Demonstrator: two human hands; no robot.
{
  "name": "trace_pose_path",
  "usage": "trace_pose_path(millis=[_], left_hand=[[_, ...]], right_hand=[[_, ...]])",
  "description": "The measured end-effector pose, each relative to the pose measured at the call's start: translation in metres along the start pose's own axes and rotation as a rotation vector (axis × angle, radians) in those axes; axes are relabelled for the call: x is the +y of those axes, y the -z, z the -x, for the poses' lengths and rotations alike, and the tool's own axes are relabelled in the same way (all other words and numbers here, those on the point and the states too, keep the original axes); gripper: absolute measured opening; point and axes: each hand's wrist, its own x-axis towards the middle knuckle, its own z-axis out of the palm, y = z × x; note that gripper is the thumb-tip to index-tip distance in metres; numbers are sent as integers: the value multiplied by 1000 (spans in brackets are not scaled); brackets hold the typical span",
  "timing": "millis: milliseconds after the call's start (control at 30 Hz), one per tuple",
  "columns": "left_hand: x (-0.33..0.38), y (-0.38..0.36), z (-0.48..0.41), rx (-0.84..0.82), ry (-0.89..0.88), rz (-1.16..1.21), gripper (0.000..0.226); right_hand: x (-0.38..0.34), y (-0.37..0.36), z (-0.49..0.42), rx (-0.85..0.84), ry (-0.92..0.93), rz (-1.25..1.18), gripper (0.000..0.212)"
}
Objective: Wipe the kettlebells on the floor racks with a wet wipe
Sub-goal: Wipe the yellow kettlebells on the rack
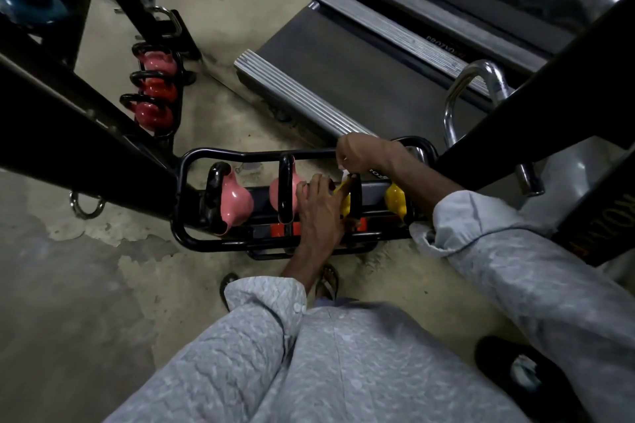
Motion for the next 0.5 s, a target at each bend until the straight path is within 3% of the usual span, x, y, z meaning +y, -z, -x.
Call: trace_pose_path(millis=[233,500], left_hand=[[-3,-4,0,-12,-6,-9,87],[2,-3,1,-4,-10,29,88]], right_hand=[[6,-6,20,97,36,5,20],[15,-36,42,310,8,-213,13]])
